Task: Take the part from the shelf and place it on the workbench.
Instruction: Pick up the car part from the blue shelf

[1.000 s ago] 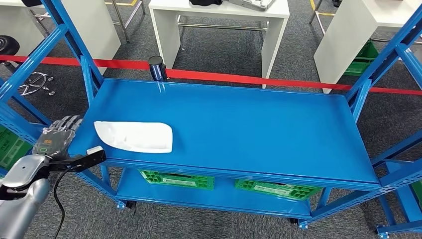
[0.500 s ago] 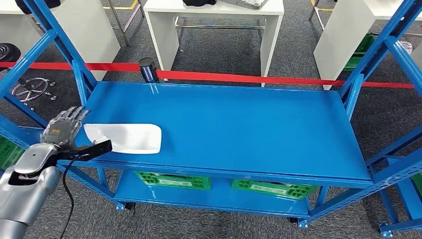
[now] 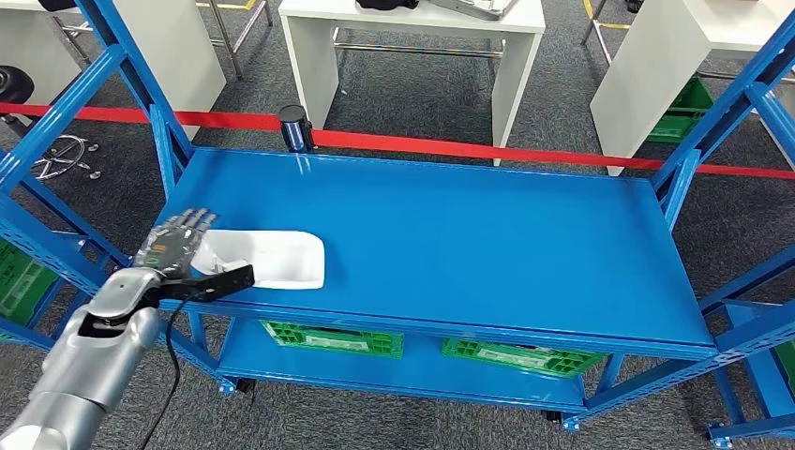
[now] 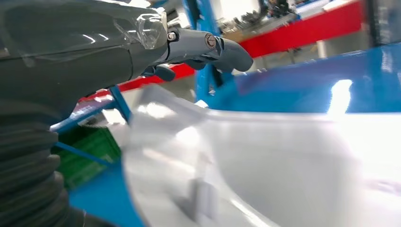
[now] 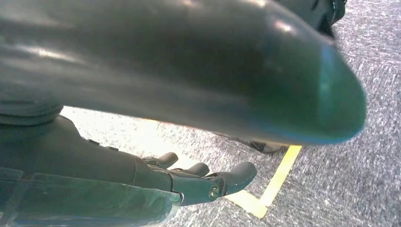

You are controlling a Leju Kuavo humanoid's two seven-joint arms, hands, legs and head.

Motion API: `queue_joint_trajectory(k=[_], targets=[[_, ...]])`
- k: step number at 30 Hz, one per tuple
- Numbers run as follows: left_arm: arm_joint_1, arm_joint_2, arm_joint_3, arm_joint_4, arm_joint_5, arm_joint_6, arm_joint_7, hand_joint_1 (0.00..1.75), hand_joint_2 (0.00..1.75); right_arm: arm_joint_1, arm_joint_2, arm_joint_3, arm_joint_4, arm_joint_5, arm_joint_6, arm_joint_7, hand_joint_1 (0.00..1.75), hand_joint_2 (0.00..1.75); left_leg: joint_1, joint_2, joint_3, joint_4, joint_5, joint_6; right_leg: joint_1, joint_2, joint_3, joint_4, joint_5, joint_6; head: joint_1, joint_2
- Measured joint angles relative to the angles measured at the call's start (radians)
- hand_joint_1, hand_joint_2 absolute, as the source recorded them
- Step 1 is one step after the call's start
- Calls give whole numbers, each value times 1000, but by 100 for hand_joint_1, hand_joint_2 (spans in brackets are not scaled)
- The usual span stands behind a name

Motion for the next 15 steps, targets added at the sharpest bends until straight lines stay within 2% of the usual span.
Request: queue_joint_trajectory(k=[1, 2, 3, 4, 5, 6, 7, 9, 10, 12, 15], targets=[[-3, -9, -4, 9, 1, 2, -2, 0, 175, 1, 0, 0, 0, -1, -1, 0, 0, 0, -1, 0, 1, 0, 0, 0, -1, 0, -18, 34, -6, 4, 0, 0], [-8, -16, -8, 17, 1, 3, -4, 0, 175, 2, 0, 0, 0, -2, -2, 0, 0, 0, -1, -1, 1, 1, -1, 0, -2, 0, -18, 29, 3, 12, 0, 0], [-14, -22, -12, 25, 2, 4, -5, 0, 175, 2, -1, 0, 0, -3, -3, 0, 0, 0, -1, -2, 2, 1, -1, 0, -4, -1, 6, -23, 27, 22, 0, 0], [-20, -27, -16, 33, 2, 4, -7, 0, 175, 2, -2, 1, 0, -4, -4, 0, 0, 0, -1, -3, 3, 3, -2, -2, -6, -2, 41, -96, 56, 31, 0, 0], [-25, -32, -19, 41, 2, 4, -9, 0, 175, 1, -3, 1, 0, -4, -5, 1, 0, 0, -3, -3, 2, 8, -5, -6, -7, -3, 76, -166, 80, 34, 0, 0], [-30, -36, -22, 48, 1, 4, -11, 0, 175, 0, -4, 1, 0, -5, -5, 1, 0, 0, -5, -4, 0, 12, -8, -10, -7, -3, 102, -217, 97, 31, 0, 0], [-34, -39, -25, 54, 1, 5, -12, 0, 175, 0, -4, 1, 0, -6, -5, 2, 0, 0, -7, -4, -2, 15, -10, -15, -6, -3, 114, -241, 104, 24, -1, 0], [-39, -43, -28, 65, 1, 7, -14, 0, 175, 0, -2, 1, 0, -6, -5, 4, 0, 0, -6, -4, -3, 18, -11, -23, -3, -2, 116, -246, 108, 7, -2, 0], [-42, -45, -29, 70, 0, 9, -15, 0, 175, 0, -2, 1, 0, -6, -4, 5, 0, 0, -4, -4, -6, 21, -14, -28, -4, -2, 116, -247, 109, 3, -1, 0], [-49, -50, -35, 80, 0, 10, -15, 2, 175, -1, -1, 1, -2, -7, -4, 8, 0, 0, 0, -3, -27, 69, -46, -40, -7, -2, 119, -249, 111, -7, -4, 0], [-53, -60, -47, 98, 0, 6, -18, 132, 175, -3, 0, 1, -3, -9, -4, 11, 0, 0, 5, -3, -112, 253, -130, -51, -6, -2, 120, -249, 110, -13, -8, 0]])
